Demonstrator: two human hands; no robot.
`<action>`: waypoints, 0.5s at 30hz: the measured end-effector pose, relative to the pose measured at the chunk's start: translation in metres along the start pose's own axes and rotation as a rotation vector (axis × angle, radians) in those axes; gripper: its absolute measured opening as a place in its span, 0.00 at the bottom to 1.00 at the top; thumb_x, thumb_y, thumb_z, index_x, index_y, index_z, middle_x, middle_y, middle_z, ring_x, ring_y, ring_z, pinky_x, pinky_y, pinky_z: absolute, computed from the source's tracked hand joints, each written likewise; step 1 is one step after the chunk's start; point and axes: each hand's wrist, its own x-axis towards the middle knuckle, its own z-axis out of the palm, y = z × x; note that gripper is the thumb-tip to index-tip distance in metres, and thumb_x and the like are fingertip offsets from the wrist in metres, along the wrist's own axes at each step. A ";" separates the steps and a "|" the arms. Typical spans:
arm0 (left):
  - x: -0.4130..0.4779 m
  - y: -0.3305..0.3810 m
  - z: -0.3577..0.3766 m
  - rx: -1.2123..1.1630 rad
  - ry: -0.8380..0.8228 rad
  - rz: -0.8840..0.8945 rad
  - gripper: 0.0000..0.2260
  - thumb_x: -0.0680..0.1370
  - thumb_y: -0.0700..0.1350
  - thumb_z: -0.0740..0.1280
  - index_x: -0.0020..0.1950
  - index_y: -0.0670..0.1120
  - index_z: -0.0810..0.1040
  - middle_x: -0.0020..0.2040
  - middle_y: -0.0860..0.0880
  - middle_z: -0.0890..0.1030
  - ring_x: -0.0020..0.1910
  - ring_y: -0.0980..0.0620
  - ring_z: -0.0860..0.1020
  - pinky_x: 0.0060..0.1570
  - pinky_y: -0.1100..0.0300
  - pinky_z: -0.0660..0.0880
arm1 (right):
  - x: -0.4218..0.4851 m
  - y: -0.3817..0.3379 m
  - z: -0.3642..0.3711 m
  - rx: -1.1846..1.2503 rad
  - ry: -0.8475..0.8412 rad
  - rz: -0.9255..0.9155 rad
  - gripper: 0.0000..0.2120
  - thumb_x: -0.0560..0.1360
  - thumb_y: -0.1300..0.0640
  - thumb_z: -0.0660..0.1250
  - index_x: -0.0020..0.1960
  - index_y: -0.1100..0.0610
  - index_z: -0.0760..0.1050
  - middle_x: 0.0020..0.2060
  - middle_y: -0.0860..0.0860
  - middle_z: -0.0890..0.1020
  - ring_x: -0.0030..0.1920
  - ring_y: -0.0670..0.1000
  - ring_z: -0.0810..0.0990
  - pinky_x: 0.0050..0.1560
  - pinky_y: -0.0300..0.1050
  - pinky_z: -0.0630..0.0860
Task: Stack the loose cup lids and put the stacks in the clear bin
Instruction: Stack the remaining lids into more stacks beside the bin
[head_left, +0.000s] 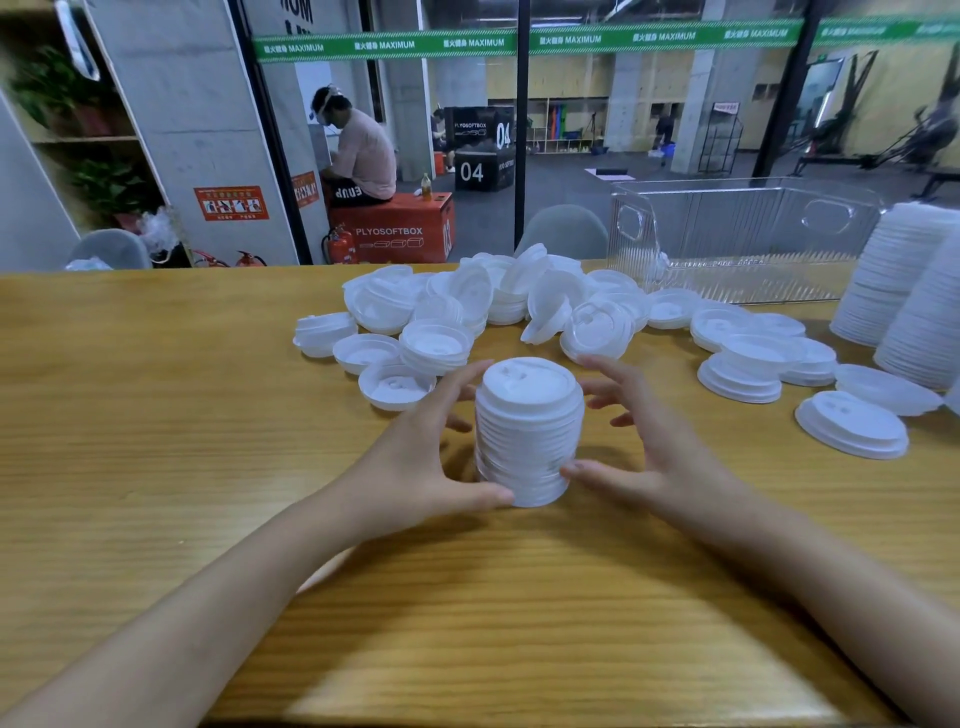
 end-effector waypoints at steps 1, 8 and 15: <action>-0.001 -0.001 0.001 0.025 -0.006 0.015 0.48 0.65 0.52 0.81 0.76 0.61 0.56 0.68 0.65 0.68 0.62 0.64 0.73 0.58 0.70 0.70 | 0.000 0.001 0.001 -0.031 -0.028 0.017 0.44 0.64 0.33 0.71 0.74 0.35 0.53 0.62 0.35 0.73 0.65 0.42 0.71 0.63 0.39 0.69; 0.015 0.005 0.020 -0.003 0.029 0.086 0.47 0.66 0.46 0.81 0.77 0.57 0.56 0.68 0.59 0.72 0.63 0.61 0.73 0.59 0.65 0.72 | 0.009 0.006 -0.005 -0.167 -0.089 0.047 0.50 0.60 0.32 0.71 0.71 0.25 0.42 0.68 0.44 0.72 0.66 0.44 0.72 0.68 0.55 0.69; 0.053 0.011 0.038 0.044 -0.021 0.060 0.51 0.66 0.49 0.81 0.75 0.68 0.49 0.63 0.62 0.72 0.55 0.63 0.76 0.53 0.74 0.70 | 0.016 0.027 -0.041 -0.146 -0.142 0.129 0.53 0.63 0.42 0.80 0.76 0.39 0.49 0.67 0.41 0.71 0.65 0.42 0.73 0.64 0.37 0.68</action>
